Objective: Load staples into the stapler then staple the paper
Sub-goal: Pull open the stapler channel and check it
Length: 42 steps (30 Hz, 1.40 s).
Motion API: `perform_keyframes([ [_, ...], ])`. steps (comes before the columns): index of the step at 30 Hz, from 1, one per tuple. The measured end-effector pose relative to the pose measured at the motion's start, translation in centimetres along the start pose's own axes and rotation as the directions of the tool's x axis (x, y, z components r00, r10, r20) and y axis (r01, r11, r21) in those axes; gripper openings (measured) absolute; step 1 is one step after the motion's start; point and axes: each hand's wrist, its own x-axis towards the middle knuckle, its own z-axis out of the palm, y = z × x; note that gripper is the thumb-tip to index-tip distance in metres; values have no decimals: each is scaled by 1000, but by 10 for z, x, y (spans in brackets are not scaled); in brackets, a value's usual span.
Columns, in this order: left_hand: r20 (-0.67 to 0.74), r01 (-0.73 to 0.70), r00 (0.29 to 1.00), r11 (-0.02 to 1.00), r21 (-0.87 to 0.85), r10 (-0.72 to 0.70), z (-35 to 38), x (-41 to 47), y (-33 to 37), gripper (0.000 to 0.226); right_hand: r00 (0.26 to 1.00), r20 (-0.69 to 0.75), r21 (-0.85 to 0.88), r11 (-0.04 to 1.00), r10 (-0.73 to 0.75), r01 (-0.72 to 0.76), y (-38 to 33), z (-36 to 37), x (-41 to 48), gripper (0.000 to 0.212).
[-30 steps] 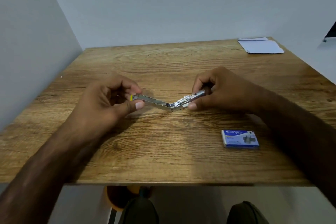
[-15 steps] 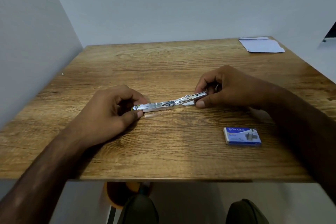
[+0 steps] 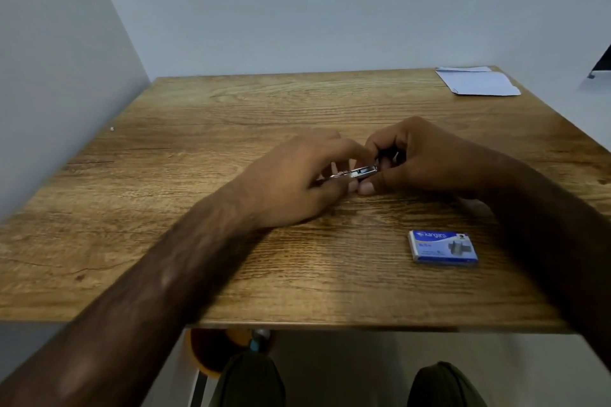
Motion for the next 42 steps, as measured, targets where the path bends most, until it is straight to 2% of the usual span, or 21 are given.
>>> perform_keyframes([
  [7,-85,-35,996,997,-67,30,11,1,-12,25,1000,-1,-7,1000,20,-21,-2,1,0,16],
  [13,-100,-9,995,996,-94,0,13,0,-14,17,1000,-8,-10,1000,24,-24,-1,1,0,17],
  [22,-42,-92,995,992,89,96,9,4,-10,7,999,-35,21,1000,23,-22,-2,4,-1,15],
  [29,-51,-103,993,990,96,108,7,3,-9,12,999,-43,16,1000,5,-4,-3,5,0,17],
  [37,-67,-42,997,999,-28,40,5,4,-9,21,999,-52,23,1000,-9,10,-6,7,-1,21],
  [42,-55,48,997,990,-131,-55,5,5,-9,21,999,-51,17,1000,1,0,-6,7,-1,21],
])
